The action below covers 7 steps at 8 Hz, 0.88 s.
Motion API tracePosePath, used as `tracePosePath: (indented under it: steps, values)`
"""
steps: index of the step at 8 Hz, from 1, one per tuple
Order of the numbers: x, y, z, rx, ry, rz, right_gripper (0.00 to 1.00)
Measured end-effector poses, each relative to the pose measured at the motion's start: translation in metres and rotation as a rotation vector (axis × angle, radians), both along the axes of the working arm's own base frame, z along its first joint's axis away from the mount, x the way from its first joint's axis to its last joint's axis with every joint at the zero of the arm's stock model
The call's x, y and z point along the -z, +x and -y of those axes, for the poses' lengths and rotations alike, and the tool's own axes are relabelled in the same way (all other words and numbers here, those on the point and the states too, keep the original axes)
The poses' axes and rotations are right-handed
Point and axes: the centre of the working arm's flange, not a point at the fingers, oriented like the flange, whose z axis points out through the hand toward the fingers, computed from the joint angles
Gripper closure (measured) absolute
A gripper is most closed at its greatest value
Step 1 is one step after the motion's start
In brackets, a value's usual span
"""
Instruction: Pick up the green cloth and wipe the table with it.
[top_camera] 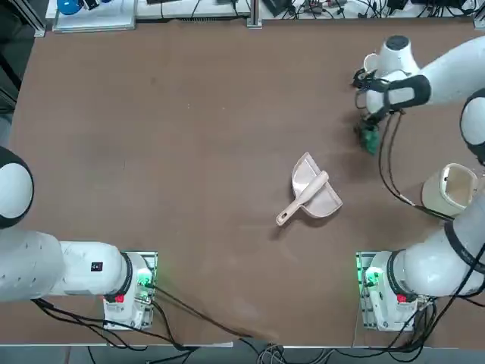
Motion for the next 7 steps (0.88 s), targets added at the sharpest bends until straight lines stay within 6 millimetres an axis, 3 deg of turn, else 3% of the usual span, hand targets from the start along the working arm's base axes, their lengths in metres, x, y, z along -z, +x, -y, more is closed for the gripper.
tracePosePath:
  steps: [2,3,4,5,6,7]
  values:
    - [0.001,-0.005,0.066,-0.064,-0.037,-0.003,0.95]
    - [0.001,-0.009,0.088,-0.075,-0.036,-0.011,0.95]
    - [0.001,-0.010,0.094,-0.073,-0.035,-0.011,0.95]
    - [0.002,-0.011,0.085,-0.060,-0.037,-0.006,0.95]
    - [0.002,-0.010,0.060,-0.028,-0.044,0.007,0.95]
    - [0.002,-0.009,0.022,0.012,-0.040,0.029,0.95]
